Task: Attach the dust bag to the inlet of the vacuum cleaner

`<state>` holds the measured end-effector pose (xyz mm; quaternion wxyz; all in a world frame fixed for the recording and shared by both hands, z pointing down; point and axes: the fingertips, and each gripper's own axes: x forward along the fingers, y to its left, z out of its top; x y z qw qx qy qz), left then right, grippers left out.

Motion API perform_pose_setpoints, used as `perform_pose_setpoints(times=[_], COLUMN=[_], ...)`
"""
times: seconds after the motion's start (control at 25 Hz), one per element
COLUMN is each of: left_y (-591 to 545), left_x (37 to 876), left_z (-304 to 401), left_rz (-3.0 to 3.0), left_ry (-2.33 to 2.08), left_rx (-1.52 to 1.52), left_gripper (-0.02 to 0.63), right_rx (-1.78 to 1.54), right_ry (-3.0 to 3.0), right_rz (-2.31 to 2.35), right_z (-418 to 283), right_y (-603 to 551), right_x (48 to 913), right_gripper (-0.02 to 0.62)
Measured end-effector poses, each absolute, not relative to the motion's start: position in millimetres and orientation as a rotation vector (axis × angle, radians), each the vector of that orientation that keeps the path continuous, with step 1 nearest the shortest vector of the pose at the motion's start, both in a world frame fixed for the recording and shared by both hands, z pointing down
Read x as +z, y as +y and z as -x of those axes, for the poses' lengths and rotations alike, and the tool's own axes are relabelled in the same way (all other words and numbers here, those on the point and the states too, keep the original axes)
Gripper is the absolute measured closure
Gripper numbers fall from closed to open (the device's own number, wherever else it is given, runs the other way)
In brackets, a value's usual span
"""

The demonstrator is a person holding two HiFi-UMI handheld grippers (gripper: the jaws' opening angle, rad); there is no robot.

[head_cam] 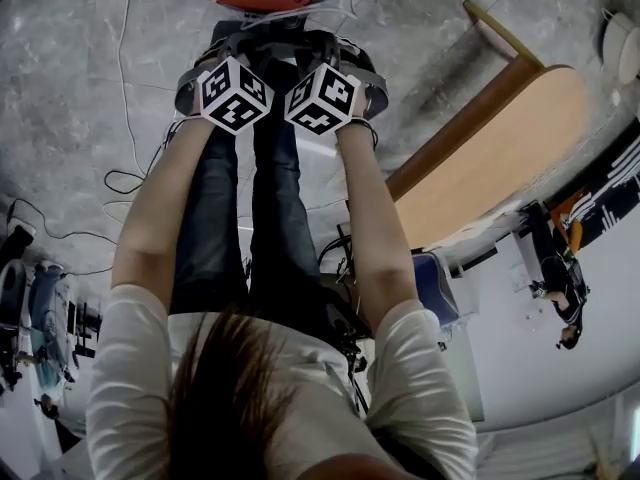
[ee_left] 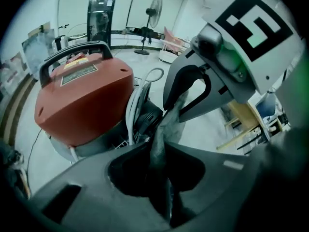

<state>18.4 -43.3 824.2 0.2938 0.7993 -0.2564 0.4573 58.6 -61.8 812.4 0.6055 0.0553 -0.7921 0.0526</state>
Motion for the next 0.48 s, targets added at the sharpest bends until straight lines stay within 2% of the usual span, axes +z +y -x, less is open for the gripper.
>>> perform_pose_setpoints(times=[0.08,0.28,0.48], left_y=[-45.0,-54.2,-52.9], left_x=[826.7,825.9,825.0], left_z=[-22.1,-25.6,-26.3], left_rz=[-2.18,-2.33,-2.317], left_ry=[-0.618,-0.362,-0.376], left_rx=[1.288,1.47,1.45], left_gripper=[0.529,0.505,0.499], right_rx=[0.179,0.348,0.314], right_ry=[-1.846,-1.883,-1.878], right_rz=[-0.186,-0.41,-0.358], right_z=[-62.1,-64.8,-66.0], right_y=[-59.0,-57.7,-56.8], right_x=[815.3,817.0,816.7], right_gripper=[0.511,0.517,0.515])
